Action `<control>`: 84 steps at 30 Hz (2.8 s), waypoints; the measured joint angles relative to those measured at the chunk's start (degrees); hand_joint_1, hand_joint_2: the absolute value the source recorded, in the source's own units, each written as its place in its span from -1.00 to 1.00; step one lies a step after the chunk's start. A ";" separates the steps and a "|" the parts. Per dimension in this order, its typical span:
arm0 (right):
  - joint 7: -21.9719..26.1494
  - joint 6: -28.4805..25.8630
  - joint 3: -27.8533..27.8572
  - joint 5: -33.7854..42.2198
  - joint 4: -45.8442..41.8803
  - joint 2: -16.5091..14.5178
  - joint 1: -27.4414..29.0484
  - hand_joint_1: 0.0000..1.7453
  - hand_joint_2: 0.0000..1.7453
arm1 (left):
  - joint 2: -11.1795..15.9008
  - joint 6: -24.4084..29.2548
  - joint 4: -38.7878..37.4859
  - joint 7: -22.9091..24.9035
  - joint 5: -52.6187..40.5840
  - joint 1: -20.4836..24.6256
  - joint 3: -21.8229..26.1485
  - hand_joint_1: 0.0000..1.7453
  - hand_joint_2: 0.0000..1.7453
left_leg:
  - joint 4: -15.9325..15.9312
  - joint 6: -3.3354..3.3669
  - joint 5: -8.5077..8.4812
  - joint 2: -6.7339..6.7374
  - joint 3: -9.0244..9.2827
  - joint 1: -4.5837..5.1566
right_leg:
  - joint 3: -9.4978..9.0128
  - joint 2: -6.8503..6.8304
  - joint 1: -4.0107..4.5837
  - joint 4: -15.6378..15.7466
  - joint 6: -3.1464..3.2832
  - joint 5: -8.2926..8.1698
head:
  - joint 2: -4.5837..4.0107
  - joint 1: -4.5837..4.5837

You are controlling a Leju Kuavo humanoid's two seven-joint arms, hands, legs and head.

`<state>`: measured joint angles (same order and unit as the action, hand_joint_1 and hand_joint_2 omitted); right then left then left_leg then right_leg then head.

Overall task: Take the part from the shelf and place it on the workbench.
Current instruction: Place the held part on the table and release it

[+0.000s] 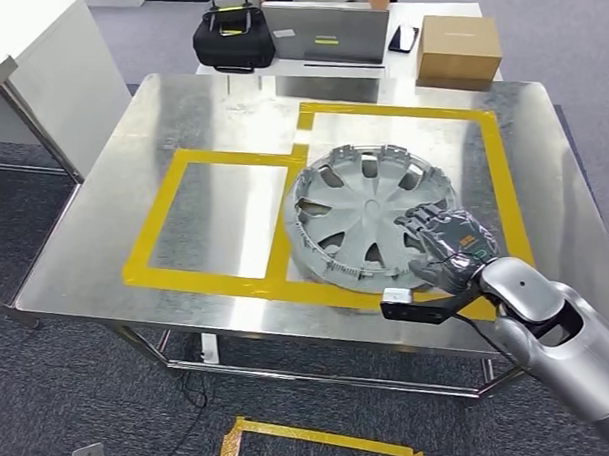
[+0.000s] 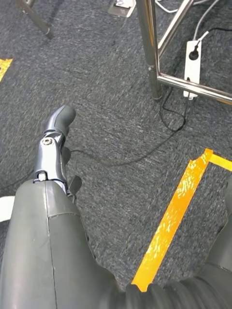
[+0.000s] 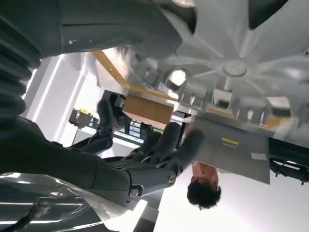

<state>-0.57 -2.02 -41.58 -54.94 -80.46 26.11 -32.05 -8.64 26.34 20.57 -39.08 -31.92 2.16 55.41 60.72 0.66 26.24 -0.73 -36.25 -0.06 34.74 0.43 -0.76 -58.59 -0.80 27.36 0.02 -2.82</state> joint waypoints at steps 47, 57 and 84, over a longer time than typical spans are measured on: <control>14.42 -13.80 30.40 46.03 -20.44 -14.73 35.04 -1.00 -1.00 | -2.84 4.78 0.05 0.15 -2.00 -0.05 5.57 -1.00 -1.00 | -2.18 1.06 1.07 1.96 2.91 0.25 | -1.45 -3.48 0.24 -0.98 -1.60 1.70 | 0.00 0.13; 16.18 -16.68 34.23 45.00 -26.03 -18.35 40.32 -1.00 -1.00 | -3.31 4.25 0.22 0.28 -2.40 -0.24 6.67 -1.00 -1.00 | 13.59 -1.28 9.30 1.68 -3.18 -0.06 | -2.24 0.27 0.15 0.97 0.54 0.82 | 0.00 -0.14; 16.73 -13.67 34.15 37.41 -27.73 -19.42 41.06 -1.00 -1.00 | -3.85 5.09 1.36 0.52 -4.80 0.19 8.09 -1.00 -1.00 | 2.45 -0.99 3.71 1.30 0.22 0.06 | -3.70 -0.66 -0.04 1.26 0.53 1.34 | 0.00 0.01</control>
<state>16.15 -15.69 -7.44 -17.53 -108.19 6.69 9.01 -12.49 31.43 21.92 -38.56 -36.72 2.35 63.50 63.18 -0.33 29.95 0.57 -36.03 0.00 31.04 -0.23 -0.80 -57.34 -0.27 28.70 0.02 -2.81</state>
